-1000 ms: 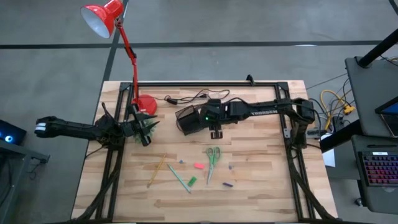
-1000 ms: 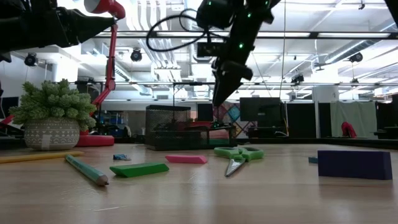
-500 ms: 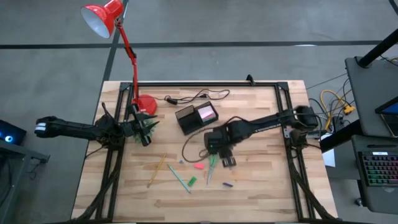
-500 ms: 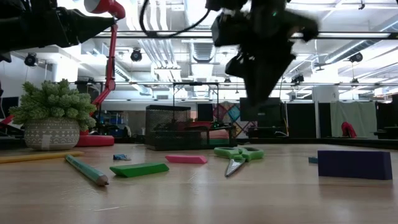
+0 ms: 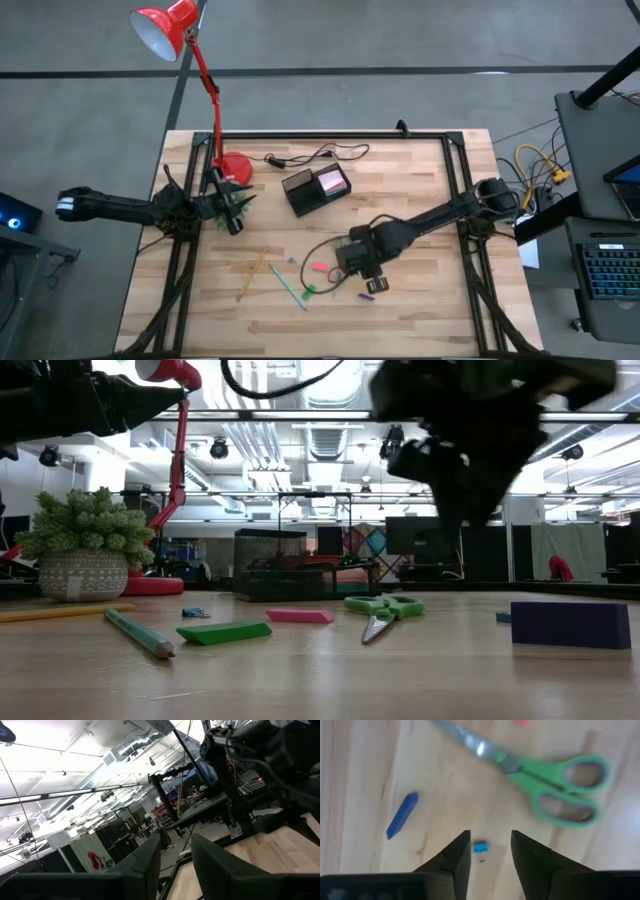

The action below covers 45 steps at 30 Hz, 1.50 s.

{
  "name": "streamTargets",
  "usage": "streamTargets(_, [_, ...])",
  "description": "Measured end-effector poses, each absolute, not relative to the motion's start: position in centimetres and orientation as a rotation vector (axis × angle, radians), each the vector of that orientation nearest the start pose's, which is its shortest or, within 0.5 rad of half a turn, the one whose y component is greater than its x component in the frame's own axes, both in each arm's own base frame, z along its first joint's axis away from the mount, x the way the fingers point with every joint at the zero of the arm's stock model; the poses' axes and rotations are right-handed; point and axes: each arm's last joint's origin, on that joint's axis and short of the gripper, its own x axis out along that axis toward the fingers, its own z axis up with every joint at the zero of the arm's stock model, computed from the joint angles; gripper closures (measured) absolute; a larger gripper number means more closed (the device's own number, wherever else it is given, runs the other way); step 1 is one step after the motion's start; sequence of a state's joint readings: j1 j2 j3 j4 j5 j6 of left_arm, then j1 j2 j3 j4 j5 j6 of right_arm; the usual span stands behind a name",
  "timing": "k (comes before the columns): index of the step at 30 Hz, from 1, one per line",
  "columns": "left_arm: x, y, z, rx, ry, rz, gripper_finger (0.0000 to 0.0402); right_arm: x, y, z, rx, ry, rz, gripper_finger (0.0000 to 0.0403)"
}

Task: Pick and place office supplies into organizer
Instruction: Put the right blue binder clip into the black desk organizer

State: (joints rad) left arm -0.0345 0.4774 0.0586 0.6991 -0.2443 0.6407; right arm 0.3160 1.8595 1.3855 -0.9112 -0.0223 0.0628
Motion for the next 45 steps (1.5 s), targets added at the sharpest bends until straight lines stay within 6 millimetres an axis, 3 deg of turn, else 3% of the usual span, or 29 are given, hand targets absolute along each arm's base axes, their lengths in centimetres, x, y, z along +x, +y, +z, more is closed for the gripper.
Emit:
streamTargets(6, [12.6, 0.3, 20.6, 0.595, -0.201, 0.29, 0.0306, 32.8, 11.6, 17.9, -0.192, 1.416, 0.236, 0.0233])
streamTargets(12, [12.6, 0.3, 20.6, 0.595, -0.201, 0.29, 0.0306, 32.5, 11.4, 17.2, -0.188, 1.432, 0.187, 0.0208])
streamTargets(29, [12.6, 0.3, 20.7, 0.595, -0.203, 0.29, 0.0306, 31.0, 10.9, 14.2, -0.155, 1.456, 0.154, 0.0216])
streamTargets(45, [12.6, 0.3, 20.7, 0.597, -0.203, 0.291, 0.0306, 31.4, 11.2, 14.1, -0.096, 1.404, 0.189, 0.0216])
